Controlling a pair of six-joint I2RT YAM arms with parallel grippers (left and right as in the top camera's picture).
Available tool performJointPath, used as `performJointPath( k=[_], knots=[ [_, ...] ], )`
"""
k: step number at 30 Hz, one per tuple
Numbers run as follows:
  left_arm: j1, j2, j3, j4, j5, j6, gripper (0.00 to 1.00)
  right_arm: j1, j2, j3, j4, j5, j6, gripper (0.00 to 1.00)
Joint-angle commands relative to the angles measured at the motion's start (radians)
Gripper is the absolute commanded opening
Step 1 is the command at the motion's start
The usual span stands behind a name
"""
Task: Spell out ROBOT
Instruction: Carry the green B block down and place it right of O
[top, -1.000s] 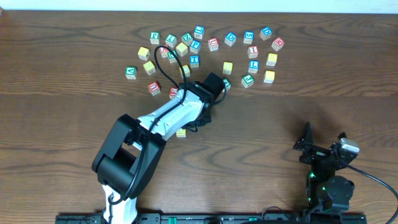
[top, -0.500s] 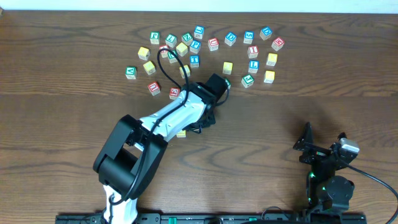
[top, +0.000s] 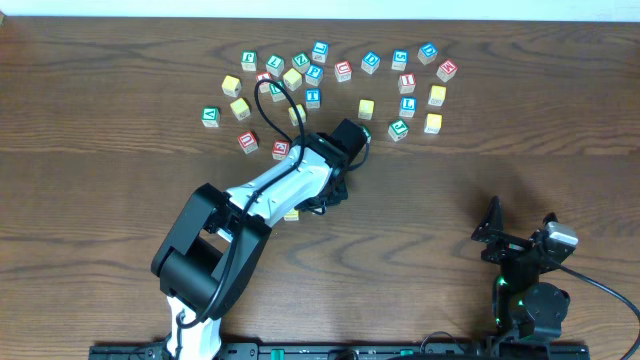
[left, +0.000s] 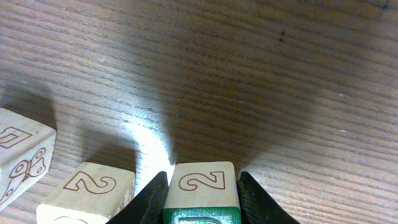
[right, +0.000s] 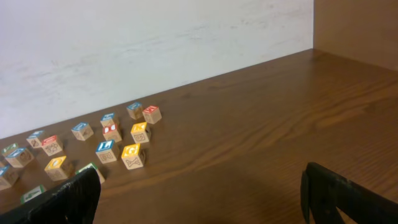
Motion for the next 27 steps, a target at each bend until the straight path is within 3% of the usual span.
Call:
performJointPath(
  k=[1,8,13,18,22,27],
  knots=[
    [-0.002,-0.013,-0.005,0.000,0.010,0.043,0.32,-0.002,-0.005,-0.001,-0.003,0.005,0.007,0.99],
    [-0.002,-0.012,-0.005,0.094,-0.016,0.195,0.32,-0.002,-0.005,-0.001,-0.003,0.005,0.007,0.99],
    [-0.002,-0.011,-0.005,0.100,-0.029,0.205,0.32,-0.002,-0.005,-0.001,-0.003,0.005,0.007,0.99],
    [-0.002,-0.011,-0.005,0.103,-0.029,0.205,0.57,-0.002,-0.005,-0.001,-0.003,0.005,0.007,0.99],
    [-0.001,-0.014,0.033,0.094,-0.029,0.244,0.57,-0.002,-0.005,-0.001,-0.003,0.005,0.007,0.99],
    [0.028,-0.085,0.154,-0.032,-0.029,0.253,0.58,-0.002,-0.005,-0.001,-0.003,0.005,0.007,0.99]
  ],
)
